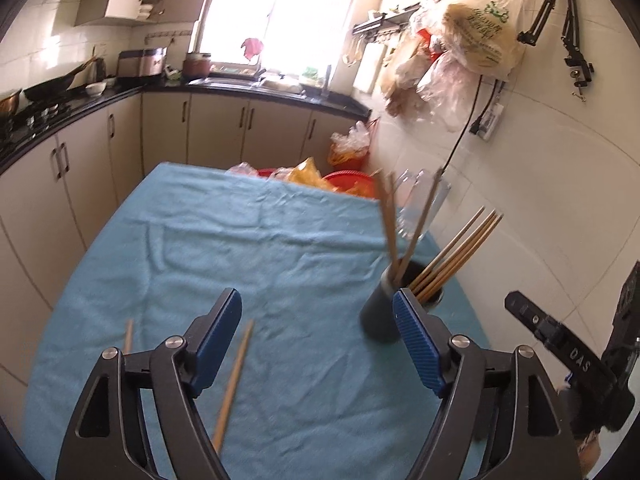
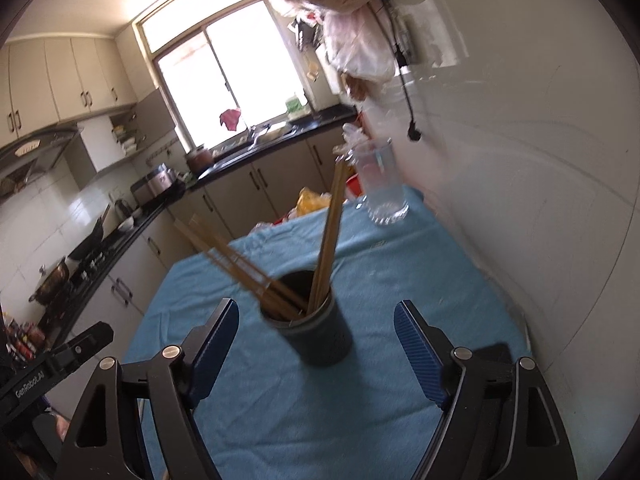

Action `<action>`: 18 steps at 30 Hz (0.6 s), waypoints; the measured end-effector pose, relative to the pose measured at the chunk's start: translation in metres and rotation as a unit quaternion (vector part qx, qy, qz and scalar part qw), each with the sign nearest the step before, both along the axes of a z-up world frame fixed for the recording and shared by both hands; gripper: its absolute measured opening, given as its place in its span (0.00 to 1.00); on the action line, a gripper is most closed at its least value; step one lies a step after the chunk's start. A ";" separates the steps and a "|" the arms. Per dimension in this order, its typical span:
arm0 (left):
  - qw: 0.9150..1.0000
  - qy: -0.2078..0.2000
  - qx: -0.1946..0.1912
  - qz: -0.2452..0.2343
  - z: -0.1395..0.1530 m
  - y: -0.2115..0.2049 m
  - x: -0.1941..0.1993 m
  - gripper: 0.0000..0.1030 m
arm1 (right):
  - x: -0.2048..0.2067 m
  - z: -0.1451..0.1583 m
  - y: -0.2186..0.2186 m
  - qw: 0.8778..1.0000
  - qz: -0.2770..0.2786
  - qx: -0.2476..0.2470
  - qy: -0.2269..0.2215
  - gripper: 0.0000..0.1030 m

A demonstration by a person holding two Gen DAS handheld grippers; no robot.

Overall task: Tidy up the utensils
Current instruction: 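Pull both open tools back from the black cup, then close the left tool on a loose chopstick while the right tool grasps the other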

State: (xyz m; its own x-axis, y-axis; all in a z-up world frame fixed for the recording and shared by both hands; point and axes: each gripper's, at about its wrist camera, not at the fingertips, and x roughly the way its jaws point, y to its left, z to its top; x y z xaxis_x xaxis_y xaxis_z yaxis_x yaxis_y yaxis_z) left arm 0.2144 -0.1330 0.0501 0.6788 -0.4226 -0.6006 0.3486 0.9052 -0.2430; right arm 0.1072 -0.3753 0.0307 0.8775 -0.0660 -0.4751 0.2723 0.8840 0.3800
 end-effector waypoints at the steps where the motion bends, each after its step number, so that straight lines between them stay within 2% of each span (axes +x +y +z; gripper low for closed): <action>1: 1.000 0.005 0.002 0.003 -0.004 0.008 -0.003 0.76 | 0.000 -0.003 0.004 1.000 0.005 -0.002 0.005 0.82; 4: 1.000 0.022 0.008 0.020 -0.019 0.037 -0.014 0.78 | 0.004 -0.010 0.022 0.999 0.028 -0.007 0.018 0.82; 8: 0.997 0.057 0.007 0.059 -0.043 0.085 -0.023 0.87 | 0.013 -0.023 0.050 0.997 0.061 -0.016 0.047 0.82; 14: 0.986 0.096 0.003 0.135 -0.069 0.155 -0.029 0.87 | 0.032 -0.040 0.096 0.989 0.117 -0.023 0.093 0.82; 18: 0.981 0.105 0.009 0.163 -0.078 0.180 -0.032 0.87 | 0.050 -0.052 0.116 0.980 0.152 0.007 0.129 0.82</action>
